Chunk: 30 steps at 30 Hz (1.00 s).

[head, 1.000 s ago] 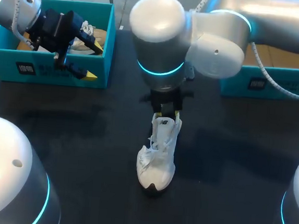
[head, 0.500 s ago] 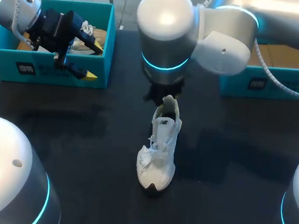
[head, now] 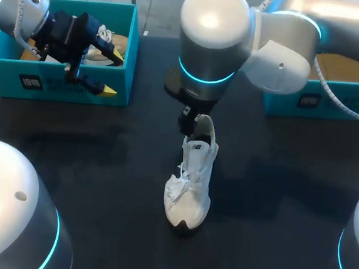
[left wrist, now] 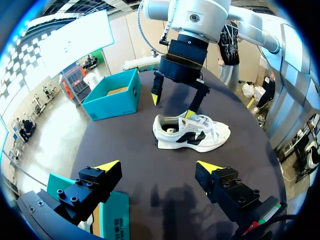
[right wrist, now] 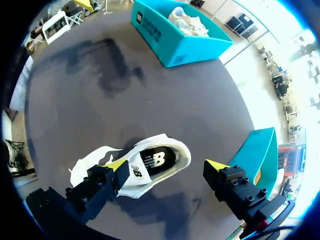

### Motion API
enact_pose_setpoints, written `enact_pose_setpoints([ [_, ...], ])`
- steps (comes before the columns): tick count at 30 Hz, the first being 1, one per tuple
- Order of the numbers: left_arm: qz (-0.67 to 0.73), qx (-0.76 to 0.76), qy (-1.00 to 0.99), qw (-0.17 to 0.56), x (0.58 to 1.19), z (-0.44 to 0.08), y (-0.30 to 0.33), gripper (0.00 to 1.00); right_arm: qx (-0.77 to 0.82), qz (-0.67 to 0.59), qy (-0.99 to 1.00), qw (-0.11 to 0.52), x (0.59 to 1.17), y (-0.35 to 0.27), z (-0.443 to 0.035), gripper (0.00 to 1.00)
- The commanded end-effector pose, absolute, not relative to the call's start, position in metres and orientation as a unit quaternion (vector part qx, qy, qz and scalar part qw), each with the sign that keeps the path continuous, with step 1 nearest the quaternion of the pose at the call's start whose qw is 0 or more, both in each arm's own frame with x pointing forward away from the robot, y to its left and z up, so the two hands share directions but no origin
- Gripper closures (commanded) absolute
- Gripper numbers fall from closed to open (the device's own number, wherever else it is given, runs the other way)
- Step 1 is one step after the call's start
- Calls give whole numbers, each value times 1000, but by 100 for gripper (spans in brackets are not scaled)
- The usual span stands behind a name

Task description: Take the shoe out of the shoebox, open the shoe tongue, remove and reinsert the insole, then place the shoe into the shoebox

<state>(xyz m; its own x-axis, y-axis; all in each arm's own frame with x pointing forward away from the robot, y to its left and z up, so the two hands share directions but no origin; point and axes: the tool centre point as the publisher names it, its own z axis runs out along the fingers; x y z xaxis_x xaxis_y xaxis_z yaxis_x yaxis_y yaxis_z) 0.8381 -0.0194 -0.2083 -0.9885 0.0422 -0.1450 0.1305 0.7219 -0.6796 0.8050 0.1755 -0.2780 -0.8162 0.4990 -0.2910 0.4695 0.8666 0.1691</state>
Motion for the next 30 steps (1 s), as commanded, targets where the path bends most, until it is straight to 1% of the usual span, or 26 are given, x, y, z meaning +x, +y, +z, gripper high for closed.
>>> enact_pose_setpoints([
  [1, -369, 47, 926, 60, 838, -208, -19, 0, 253, 50, 952, 164, 804, 171, -278, 0],
  [9, -369, 47, 926, 60, 838, -208, -19, 0, 223, 15, 960, 170, 830, 163, -287, 0],
  [20, -369, 47, 926, 60, 838, -208, -19, 0, 179, -1, 972, 153, 862, 165, -324, 0],
  [28, -369, 47, 926, 60, 838, -208, -19, 0, 158, -16, 975, 154, 876, 157, -345, 0],
  [30, -369, 47, 926, 60, 838, -208, -19, 0, 147, -29, 977, 150, 877, 156, -352, 4],
])
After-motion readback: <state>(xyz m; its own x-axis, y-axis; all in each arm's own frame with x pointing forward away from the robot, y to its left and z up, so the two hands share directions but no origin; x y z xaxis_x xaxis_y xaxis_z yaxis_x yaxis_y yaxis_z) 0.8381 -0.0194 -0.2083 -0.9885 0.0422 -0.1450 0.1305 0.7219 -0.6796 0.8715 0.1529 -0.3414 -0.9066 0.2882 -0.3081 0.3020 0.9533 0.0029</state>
